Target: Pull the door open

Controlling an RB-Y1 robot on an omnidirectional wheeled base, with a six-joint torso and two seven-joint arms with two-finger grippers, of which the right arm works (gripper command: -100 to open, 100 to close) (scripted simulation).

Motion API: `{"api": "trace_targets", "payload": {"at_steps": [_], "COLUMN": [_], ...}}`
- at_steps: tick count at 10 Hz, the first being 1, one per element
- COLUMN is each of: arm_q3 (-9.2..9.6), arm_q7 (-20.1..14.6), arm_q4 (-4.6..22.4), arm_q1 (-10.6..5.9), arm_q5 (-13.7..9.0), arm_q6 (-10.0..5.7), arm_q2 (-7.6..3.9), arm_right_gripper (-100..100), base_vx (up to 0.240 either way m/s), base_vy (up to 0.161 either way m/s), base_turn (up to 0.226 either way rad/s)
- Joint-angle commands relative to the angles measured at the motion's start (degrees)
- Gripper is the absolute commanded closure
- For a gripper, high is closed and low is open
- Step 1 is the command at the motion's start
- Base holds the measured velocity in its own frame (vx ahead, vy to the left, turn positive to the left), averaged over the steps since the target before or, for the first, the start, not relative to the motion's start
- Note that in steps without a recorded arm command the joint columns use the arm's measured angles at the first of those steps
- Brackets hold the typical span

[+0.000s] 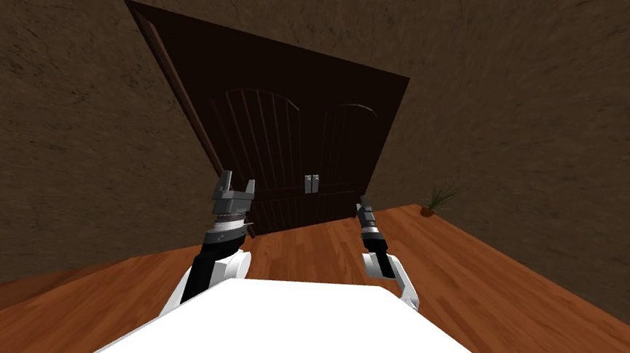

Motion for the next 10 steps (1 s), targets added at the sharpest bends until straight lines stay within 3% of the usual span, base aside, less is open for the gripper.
{"api": "trace_targets", "payload": {"at_steps": [1,10], "arm_q3": [-0.19,-0.23], "arm_q7": [-1.26,-6.46], "arm_q4": [2.30,14.67], "arm_q1": [-1.14,-6.96], "arm_q5": [0.37,3.15], "arm_q6": [0.40,1.91], "arm_q2": [-0.55,-1.04], "arm_right_gripper": [-100,-100], "base_vx": [0.113,0.106], "base_vy": [0.021,0.025], "base_turn": [0.100,0.087]}}
